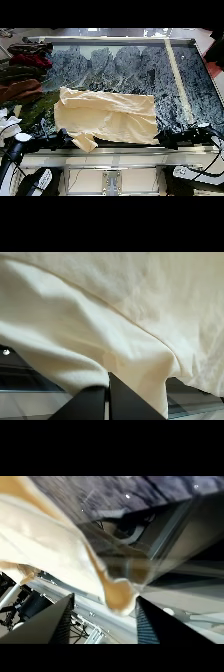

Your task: Fold the shirts.

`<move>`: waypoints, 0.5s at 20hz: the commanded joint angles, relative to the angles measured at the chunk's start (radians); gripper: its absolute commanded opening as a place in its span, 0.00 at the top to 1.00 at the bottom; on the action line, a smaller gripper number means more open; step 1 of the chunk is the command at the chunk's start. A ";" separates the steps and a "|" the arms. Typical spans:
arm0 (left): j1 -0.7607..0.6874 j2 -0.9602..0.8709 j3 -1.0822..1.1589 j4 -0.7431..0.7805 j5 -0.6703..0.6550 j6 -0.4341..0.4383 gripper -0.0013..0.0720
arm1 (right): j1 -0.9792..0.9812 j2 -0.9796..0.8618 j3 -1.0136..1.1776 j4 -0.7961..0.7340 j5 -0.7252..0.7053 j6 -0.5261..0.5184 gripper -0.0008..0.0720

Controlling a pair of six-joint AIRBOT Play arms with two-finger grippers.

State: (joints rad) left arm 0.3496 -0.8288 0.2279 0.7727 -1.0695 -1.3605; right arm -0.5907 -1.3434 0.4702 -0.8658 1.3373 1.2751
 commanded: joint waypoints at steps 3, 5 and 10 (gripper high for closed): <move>0.001 -0.001 0.000 0.000 0.000 0.000 0.96 | 0.000 -0.006 -0.002 0.036 -0.063 -0.026 0.65; 0.001 0.000 0.000 -0.001 0.000 0.000 0.96 | -0.001 -0.005 -0.001 0.084 -0.031 -0.116 0.97; 0.002 0.079 0.108 -0.047 -0.032 0.001 0.96 | -0.001 0.087 0.055 0.198 0.145 -0.195 0.97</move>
State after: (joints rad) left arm 0.3508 -0.7986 0.2741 0.7467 -1.0798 -1.3602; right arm -0.5907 -1.3067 0.4950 -0.7216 1.3884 1.1240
